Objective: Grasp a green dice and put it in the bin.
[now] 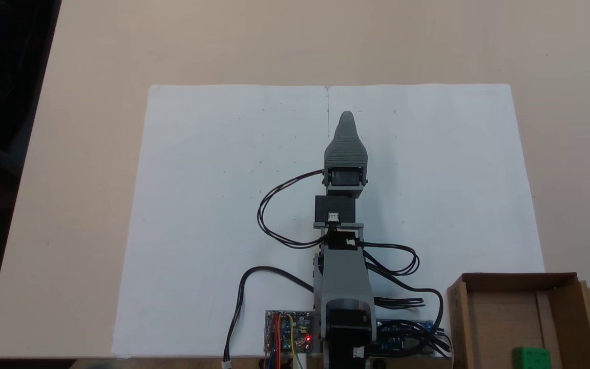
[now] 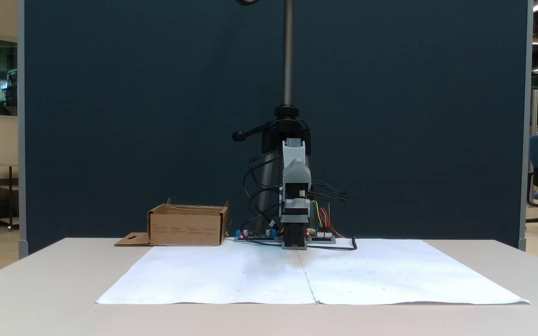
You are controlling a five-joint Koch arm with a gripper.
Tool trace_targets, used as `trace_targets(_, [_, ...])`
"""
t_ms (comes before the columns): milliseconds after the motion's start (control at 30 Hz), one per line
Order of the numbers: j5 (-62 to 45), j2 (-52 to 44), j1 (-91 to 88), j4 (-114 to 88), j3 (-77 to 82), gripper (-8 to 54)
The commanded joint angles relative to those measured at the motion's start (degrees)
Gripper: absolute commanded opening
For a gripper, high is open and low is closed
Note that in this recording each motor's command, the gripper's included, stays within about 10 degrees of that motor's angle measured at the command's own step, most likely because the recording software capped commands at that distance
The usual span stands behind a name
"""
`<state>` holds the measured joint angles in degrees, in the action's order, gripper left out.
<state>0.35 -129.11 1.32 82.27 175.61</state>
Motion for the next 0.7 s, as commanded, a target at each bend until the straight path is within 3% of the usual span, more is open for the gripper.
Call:
trace_targets(0, [-2.64,-5.63,1.05,3.87,3.78,43.7])
trace_targets(667, [-2.55,-5.63,0.35,3.87,3.69,44.3])
